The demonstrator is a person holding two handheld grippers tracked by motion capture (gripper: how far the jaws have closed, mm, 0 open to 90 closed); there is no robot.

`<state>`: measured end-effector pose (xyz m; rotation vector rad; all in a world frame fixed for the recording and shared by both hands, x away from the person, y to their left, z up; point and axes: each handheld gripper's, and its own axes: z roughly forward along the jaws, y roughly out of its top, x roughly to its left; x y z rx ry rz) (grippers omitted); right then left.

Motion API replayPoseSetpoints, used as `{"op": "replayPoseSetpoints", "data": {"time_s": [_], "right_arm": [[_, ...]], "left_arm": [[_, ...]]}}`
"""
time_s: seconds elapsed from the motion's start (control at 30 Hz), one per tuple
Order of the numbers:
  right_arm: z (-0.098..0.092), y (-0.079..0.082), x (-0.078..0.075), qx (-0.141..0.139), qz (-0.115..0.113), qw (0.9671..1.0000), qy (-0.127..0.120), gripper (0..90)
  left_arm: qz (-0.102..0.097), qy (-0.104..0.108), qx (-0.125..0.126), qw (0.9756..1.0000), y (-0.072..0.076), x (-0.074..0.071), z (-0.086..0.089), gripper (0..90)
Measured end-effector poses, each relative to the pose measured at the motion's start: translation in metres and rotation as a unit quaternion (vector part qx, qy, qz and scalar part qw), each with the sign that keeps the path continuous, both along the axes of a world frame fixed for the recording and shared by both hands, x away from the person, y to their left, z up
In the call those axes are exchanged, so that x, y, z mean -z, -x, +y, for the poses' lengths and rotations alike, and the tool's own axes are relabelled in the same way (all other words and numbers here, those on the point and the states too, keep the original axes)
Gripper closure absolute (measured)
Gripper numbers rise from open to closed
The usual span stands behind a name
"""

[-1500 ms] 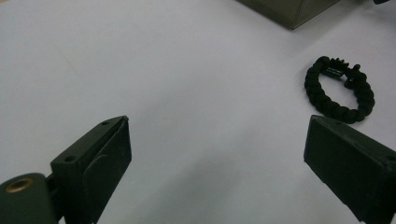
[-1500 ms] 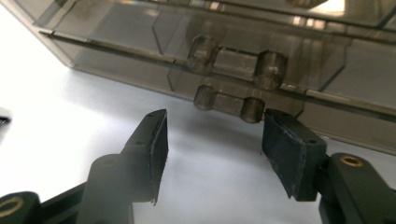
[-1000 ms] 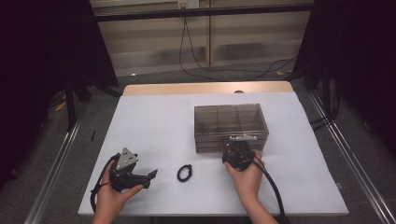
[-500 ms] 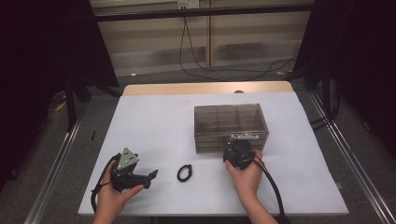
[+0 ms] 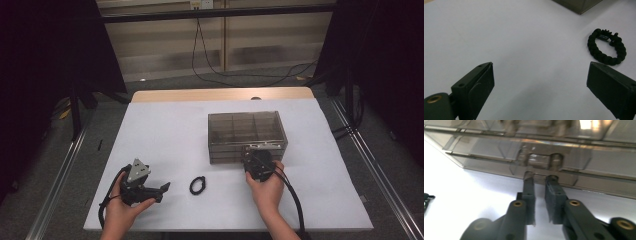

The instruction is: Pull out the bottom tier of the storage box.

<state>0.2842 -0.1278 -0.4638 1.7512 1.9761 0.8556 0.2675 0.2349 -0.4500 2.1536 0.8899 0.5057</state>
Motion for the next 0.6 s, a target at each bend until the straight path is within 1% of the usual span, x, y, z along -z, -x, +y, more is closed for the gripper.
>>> {"op": "replayPoseSetpoints", "data": {"time_s": [0.03,0.07,0.13,0.2,0.23,0.27,0.33,0.37,0.5,0.53,0.57,0.6], "right_arm": [[0.0022,0.0003,0.001,0.0,-0.001,1.0,-0.006,70.0],[0.0044,0.0006,0.001,-0.001,-0.004,1.0,-0.004,66.2],[0.008,0.0012,0.001,0.001,-0.004,1.0,-0.004,61.1],[0.0077,0.0015,0.0008,0.003,-0.003,1.0,-0.005,60.6],[0.0076,0.0019,0.0007,0.003,-0.003,1.0,-0.005,59.3],[0.0083,0.0029,0.0003,0.004,-0.002,1.0,-0.005,55.8],[0.0089,0.0034,0.0006,0.003,0.002,1.0,-0.006,54.3],[0.0092,0.0037,0.0004,0.003,0.003,1.0,-0.001,54.3],[0.009,0.0047,-0.0004,0.005,0.005,1.0,0.003,52.4],[0.0079,0.0062,-0.0013,0.008,0.008,0.9999,0.01,51.6],[0.0079,0.0062,-0.0013,0.008,0.008,0.9999,0.01,51.6],[0.0061,0.0058,-0.002,0.012,0.012,0.9998,0.014,48.2]], "left_arm": [[0.0,0.002,-0.001,1.0,0.0003,-0.0001,0.0,7.7],[0.0,0.0,-0.002,1.0,0.0004,-0.0002,0.0005,7.7],[0.0,0.002,-0.003,1.0,0.0005,0.0003,0.0011,7.7],[0.0,0.001,-0.002,1.0,0.0005,0.0004,0.0013,7.7],[0.0,0.001,-0.002,1.0,0.0006,0.0006,0.0014,7.7],[0.002,0.001,-0.002,1.0,0.0006,0.0009,0.0017,7.8],[0.002,0.001,-0.002,1.0,0.0006,0.0009,0.0017,7.8],[0.0,0.0,0.0,1.0,0.0004,0.0006,0.002,7.7],[-0.001,-0.002,-0.001,1.0,0.0007,-0.0001,0.0018,7.7],[-0.001,0.0,0.0,1.0,0.0007,0.0001,0.0016,7.8],[-0.001,-0.001,0.0,1.0,0.0007,0.0002,0.0014,7.8],[0.0,0.0,0.0,1.0,0.0004,0.0009,0.0005,7.8]]}}
